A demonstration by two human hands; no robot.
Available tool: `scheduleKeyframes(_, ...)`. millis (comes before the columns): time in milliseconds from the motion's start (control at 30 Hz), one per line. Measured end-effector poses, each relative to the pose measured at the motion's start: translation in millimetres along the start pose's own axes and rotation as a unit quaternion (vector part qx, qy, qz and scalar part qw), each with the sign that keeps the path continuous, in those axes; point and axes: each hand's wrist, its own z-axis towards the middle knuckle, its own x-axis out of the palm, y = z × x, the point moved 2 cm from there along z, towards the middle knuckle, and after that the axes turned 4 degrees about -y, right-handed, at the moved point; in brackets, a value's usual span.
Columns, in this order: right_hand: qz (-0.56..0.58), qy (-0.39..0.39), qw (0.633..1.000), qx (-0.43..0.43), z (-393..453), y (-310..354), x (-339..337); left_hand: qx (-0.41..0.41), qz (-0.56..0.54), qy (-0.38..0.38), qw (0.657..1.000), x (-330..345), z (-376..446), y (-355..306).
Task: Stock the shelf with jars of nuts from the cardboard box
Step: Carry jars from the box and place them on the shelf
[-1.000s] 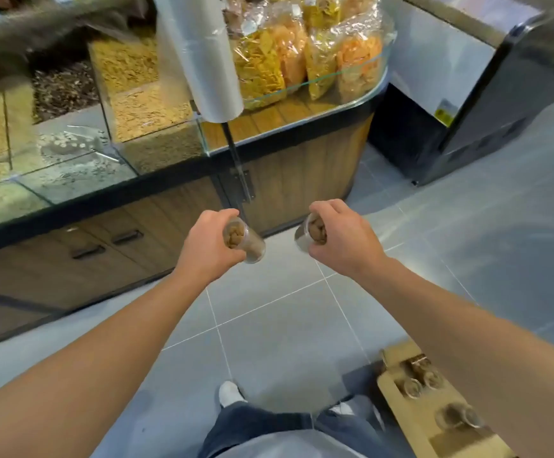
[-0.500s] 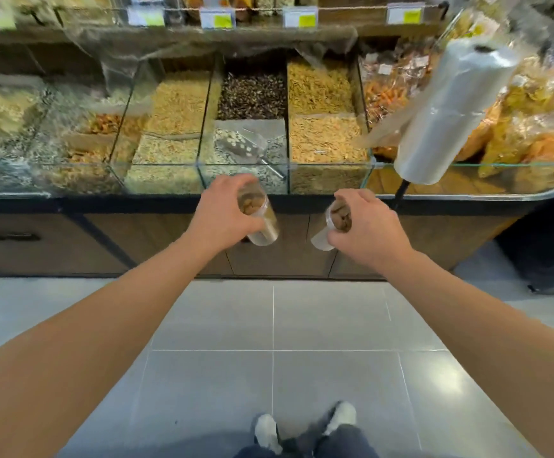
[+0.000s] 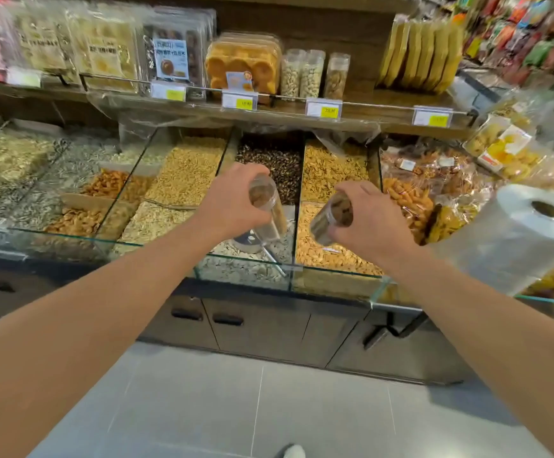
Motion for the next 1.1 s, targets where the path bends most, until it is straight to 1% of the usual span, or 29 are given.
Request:
scheduleKeyframes(100, 0.006, 0.003, 1.000, 0.008, 39.5, -19.1, -4.9, -0.003, 0.009, -0.014, 1.000, 7.4, 41.5, -2.7)
scheduleKeyframes(267, -0.011, 0.010, 1.000, 0.023, 97.9, -46.2, -6.3, 0.001, 0.004, -0.005, 1.000, 23.1, 104.8, -5.2)
scheduleKeyframes(533, -0.025, -0.029, 0.997, 0.067, 197.0, -74.5, -4.8, 0.047, -0.056, 0.019, 0.997, 47.9, 218.0, -0.1)
scheduleKeyframes(667, -0.015, -0.042, 0.995, 0.093, 238.8, -81.9, -3.7, 0.063, -0.077, 0.035, 0.994, 58.7, 272.4, 8.5)
scheduleKeyframes(967, -0.002, -0.124, 0.987, 0.107, 315.8, -119.1, -21.6, 0.097, -0.078, 0.049, 0.991, 81.0, 366.2, -0.6)
scheduleKeyframes(1100, 0.002, -0.156, 0.982, 0.108, 358.1, -142.2, -30.4, 0.097, -0.086, 0.048, 0.990, 92.0, 398.2, -10.1)
